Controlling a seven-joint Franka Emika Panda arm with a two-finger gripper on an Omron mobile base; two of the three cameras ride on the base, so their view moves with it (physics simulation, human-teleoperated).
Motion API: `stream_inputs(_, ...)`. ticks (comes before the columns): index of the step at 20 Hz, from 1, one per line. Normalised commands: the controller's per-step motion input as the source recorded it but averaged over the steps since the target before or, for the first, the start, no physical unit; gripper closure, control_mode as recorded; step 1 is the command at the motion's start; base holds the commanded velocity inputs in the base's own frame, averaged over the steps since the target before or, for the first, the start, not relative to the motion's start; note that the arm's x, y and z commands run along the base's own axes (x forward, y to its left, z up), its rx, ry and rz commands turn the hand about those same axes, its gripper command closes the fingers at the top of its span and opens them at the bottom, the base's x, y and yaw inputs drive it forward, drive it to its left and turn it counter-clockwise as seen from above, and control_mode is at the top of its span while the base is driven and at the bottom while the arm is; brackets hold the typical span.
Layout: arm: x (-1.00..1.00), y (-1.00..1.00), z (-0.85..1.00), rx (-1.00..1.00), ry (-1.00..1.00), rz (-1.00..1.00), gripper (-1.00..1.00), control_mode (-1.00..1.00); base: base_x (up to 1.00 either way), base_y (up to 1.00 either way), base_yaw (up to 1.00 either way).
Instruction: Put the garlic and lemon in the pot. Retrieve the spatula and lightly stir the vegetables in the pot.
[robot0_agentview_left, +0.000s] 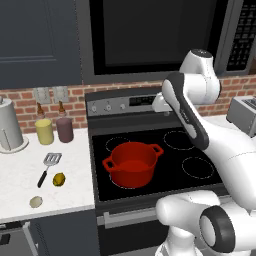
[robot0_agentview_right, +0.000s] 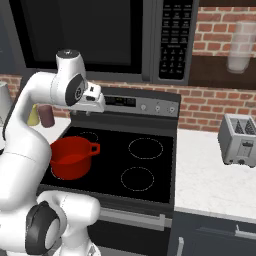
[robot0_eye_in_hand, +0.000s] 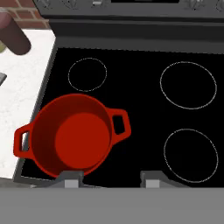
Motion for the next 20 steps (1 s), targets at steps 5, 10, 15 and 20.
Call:
stream_inputs(5,-0.24,0.17,-0.03,0.0,0.0,0.0,-1.0,-1.0,0.0,0.0,0.0)
stream_inputs(10,-0.46,0.88,-0.16,-0.06,0.0,0.16,-1.0,-1.0,0.0,0.0,0.0)
stream_inputs(15,-0.47,1.0,-0.2,-0.05,0.0,0.36,-1.0,-1.0,0.0,0.0,0.0)
stream_inputs(20,-0.35,1.0,-0.08,-0.13,0.01,0.32,-1.0,-1.0,0.0,0.0,0.0)
